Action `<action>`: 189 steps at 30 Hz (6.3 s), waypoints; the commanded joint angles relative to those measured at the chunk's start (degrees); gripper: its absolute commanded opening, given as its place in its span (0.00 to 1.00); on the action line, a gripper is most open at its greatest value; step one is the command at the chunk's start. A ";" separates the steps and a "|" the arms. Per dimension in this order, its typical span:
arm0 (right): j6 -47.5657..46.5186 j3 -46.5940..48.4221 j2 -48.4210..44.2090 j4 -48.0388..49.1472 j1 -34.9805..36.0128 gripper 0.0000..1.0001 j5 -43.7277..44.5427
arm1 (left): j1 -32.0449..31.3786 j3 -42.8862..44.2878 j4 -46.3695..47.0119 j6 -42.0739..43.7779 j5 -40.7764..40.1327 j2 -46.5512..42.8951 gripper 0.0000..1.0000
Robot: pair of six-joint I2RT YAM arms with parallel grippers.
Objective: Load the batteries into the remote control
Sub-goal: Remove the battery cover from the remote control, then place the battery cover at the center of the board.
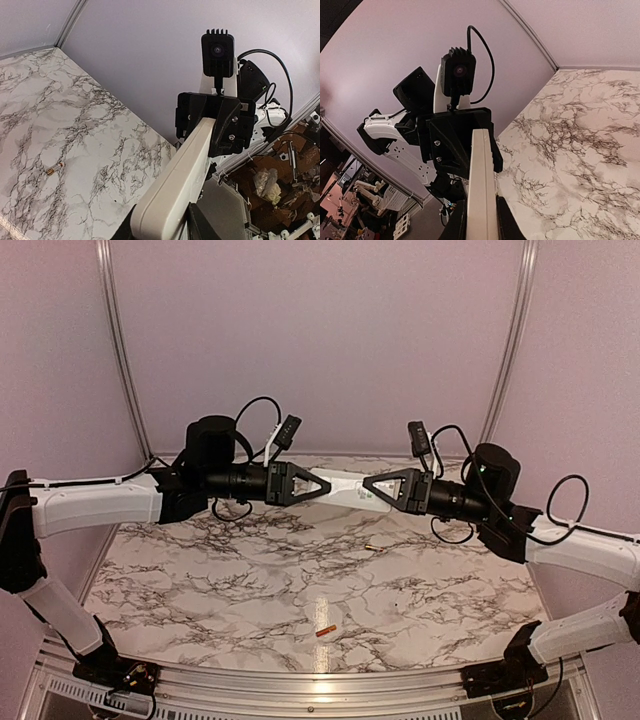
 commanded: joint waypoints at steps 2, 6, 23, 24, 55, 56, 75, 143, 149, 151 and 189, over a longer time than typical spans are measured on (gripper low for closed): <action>0.26 0.55 -0.96 2.14 -0.38 0.00 -1.83 | 0.41 0.40 0.72 0.20 2.57 1.24 0.22; 0.02 0.70 -1.72 1.94 -0.57 0.00 -2.70 | 1.35 -0.65 2.75 -0.39 5.28 0.94 0.18; 1.93 0.20 -1.65 5.62 -1.03 0.00 -5.93 | 2.20 -0.29 1.00 0.03 4.25 0.20 0.38; 1.85 0.32 -1.65 5.42 -0.97 0.00 -5.93 | 2.29 -0.38 0.62 0.24 3.73 0.18 0.39; -2.24 1.06 -1.75 -4.93 -1.98 0.00 1.06 | 3.21 -0.21 -3.76 3.30 2.14 -1.13 0.13; -2.48 1.28 -1.63 -5.55 -2.04 0.00 1.38 | 3.19 -0.21 -3.77 3.30 2.22 -1.16 0.13; -2.49 0.02 -1.98 -4.56 -4.37 0.00 -2.06 | 4.80 -4.32 8.22 -3.24 10.54 -2.13 0.00; -2.17 1.59 0.08 -6.31 -4.51 0.00 -1.87 | 3.10 2.09 -4.67 3.29 4.88 -0.19 0.00; -1.94 1.07 -0.48 -6.18 -5.92 0.00 -2.53 | 3.77 1.24 -2.83 1.91 6.29 -0.74 0.00; -0.97 0.09 -1.12 -4.13 -7.02 0.00 -4.05 | 4.66 0.06 0.14 -0.19 7.57 -1.29 0.00; -7.42 -3.55 -9.12 -17.38 -17.89 0.00 -15.79 | 14.70 -23.00 7.90 -6.93 10.54 5.18 0.00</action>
